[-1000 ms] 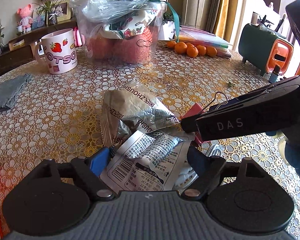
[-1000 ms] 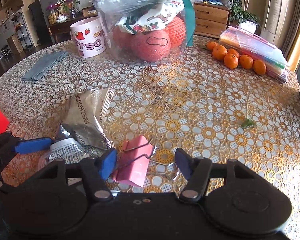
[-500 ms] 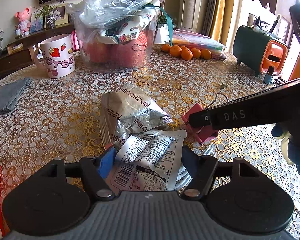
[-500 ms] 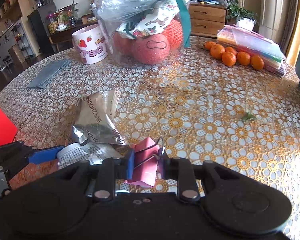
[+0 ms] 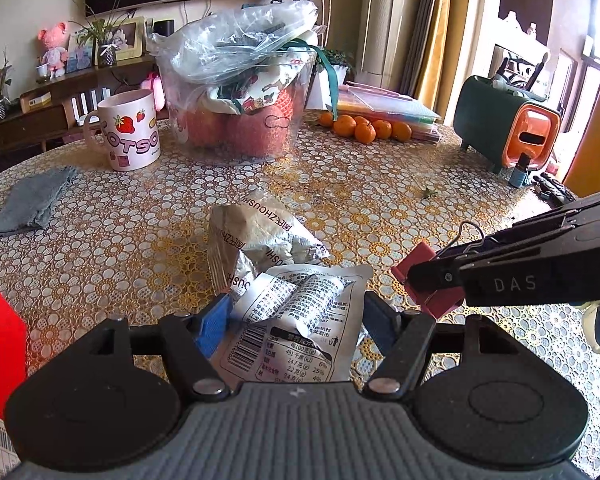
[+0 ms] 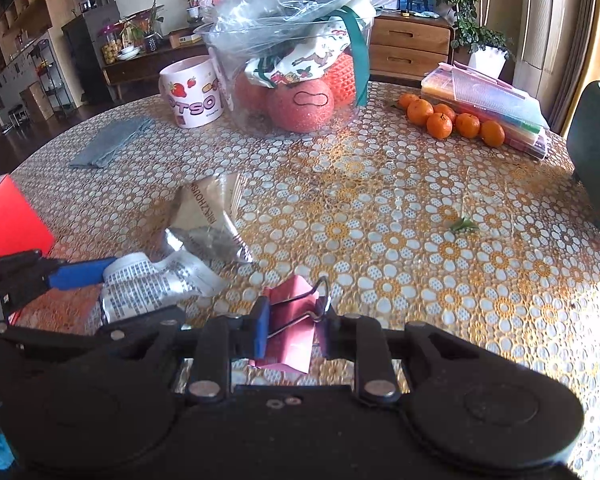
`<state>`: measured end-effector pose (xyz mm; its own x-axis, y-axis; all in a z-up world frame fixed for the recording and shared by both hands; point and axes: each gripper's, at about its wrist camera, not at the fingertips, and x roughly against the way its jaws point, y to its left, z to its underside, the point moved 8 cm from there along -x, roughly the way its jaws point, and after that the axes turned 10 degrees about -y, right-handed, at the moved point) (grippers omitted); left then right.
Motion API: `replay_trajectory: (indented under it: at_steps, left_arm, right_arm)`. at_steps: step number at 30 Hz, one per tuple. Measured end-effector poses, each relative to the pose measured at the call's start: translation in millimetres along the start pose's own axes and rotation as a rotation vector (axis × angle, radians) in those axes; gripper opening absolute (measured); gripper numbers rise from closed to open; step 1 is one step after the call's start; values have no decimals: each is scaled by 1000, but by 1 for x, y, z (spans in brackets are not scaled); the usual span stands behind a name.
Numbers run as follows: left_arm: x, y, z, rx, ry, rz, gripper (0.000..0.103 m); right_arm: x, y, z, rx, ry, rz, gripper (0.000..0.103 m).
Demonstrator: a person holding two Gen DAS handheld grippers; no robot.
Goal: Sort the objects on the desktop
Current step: 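Carry the packet and binder clip over the red box with both tools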
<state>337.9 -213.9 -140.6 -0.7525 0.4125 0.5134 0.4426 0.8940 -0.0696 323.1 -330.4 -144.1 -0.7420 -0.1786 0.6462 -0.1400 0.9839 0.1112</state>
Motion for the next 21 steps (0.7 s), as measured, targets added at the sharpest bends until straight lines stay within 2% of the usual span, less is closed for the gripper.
replay_trajectory:
  at_steps: [13, 21]
  left_arm:
    - [69, -7, 2, 14, -21, 14, 70]
    - [116, -4, 9, 24, -39, 18, 70]
  right_arm:
    - [61, 26, 20, 18, 15, -36, 23]
    - [97, 58, 31, 56, 26, -61, 23]
